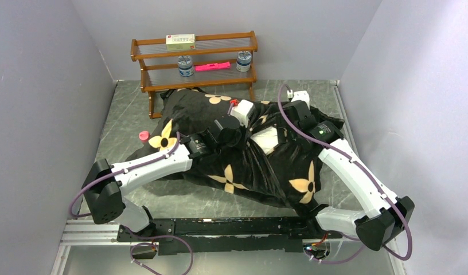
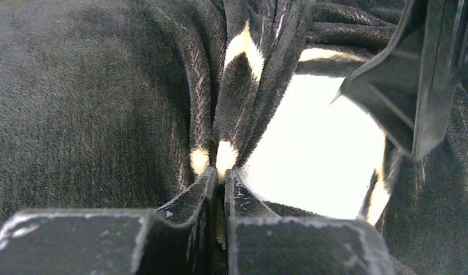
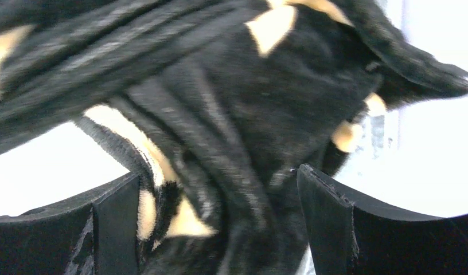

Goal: Remove the pillowcase from the pillow
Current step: Remove the pillow from the pillowcase.

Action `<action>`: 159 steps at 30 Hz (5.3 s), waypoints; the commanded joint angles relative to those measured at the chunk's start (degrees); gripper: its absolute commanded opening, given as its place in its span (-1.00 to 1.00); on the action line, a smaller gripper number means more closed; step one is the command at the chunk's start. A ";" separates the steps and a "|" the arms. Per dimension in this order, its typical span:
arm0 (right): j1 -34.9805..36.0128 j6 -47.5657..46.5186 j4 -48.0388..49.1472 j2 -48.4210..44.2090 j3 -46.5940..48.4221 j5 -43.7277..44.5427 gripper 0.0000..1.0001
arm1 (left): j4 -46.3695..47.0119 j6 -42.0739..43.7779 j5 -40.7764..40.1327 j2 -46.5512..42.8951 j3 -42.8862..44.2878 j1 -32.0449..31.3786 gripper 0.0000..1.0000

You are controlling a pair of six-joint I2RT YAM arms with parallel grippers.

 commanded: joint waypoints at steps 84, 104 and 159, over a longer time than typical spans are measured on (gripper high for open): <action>-27.52 1.06 27.61 -20.43 -24.70 -25.44 -1.00 | 11.73 12.94 17.32 -3.55 2.24 1.14 0.64; -25.17 0.13 30.47 -26.01 -26.18 -25.33 -1.00 | 1.41 4.91 16.10 24.10 33.04 -4.46 0.64; -24.89 2.68 26.52 -22.45 -21.87 -11.12 -1.00 | 0.59 11.91 14.41 13.70 8.90 -3.85 -0.90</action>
